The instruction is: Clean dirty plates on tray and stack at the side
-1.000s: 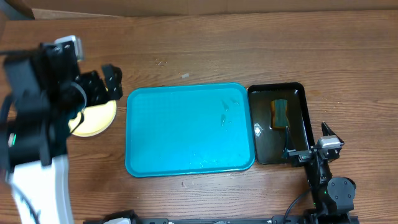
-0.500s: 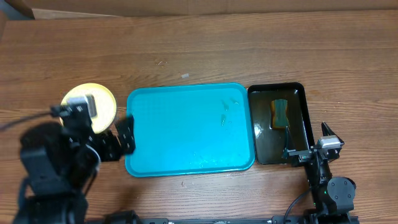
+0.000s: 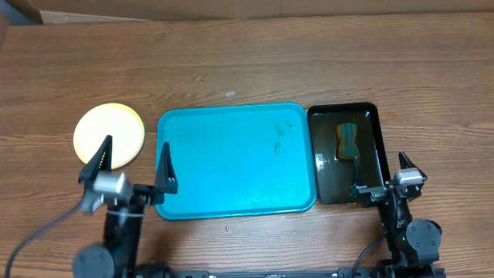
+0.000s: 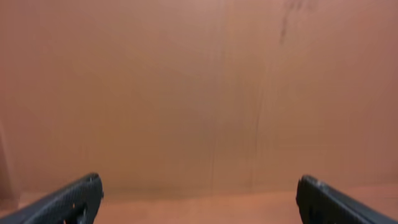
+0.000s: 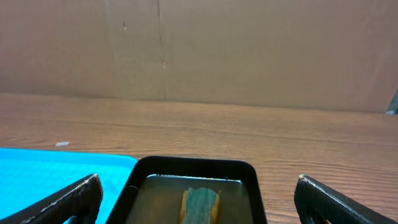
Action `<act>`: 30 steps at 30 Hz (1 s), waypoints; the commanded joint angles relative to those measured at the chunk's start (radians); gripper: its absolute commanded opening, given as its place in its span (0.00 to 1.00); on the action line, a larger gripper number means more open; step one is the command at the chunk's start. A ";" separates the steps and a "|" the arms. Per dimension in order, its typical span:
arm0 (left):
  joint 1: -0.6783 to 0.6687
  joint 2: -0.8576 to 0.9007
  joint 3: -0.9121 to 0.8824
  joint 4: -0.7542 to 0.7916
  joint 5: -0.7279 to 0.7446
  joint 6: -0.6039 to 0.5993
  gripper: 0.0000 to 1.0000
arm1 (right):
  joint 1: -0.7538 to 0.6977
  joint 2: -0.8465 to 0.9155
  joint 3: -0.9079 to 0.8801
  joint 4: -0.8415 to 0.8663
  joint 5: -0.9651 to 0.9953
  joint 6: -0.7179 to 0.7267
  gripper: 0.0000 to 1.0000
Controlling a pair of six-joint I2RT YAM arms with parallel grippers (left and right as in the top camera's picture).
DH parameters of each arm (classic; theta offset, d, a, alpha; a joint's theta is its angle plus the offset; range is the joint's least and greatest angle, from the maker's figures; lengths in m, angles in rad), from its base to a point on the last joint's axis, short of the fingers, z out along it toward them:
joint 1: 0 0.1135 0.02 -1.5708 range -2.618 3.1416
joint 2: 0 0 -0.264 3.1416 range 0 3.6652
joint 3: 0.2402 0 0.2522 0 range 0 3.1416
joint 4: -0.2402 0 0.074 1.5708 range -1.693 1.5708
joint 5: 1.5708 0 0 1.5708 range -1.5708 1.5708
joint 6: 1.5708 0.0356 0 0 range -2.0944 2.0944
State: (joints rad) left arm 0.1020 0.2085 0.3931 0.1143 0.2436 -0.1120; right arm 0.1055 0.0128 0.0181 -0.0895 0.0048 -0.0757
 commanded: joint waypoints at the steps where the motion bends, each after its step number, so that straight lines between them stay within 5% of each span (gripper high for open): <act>1: -0.028 -0.086 -0.123 0.132 -0.070 0.000 1.00 | -0.002 -0.010 -0.010 0.005 0.000 -0.004 1.00; 17: -0.037 -0.205 -0.390 0.188 -0.201 -0.032 1.00 | -0.002 -0.010 -0.010 0.006 0.000 -0.004 1.00; 26: -0.037 -0.205 -0.388 -0.190 -0.252 -0.034 1.00 | -0.002 -0.010 -0.010 0.005 0.000 -0.004 1.00; 30: -0.037 -0.205 -0.388 -0.192 -0.251 0.039 1.00 | -0.002 -0.010 -0.010 0.005 0.000 -0.004 1.00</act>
State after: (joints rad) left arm 0.0715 0.0151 0.0082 -0.0757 0.0139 -0.1207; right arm 0.1055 0.0128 0.0181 -0.0898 0.0044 -0.0757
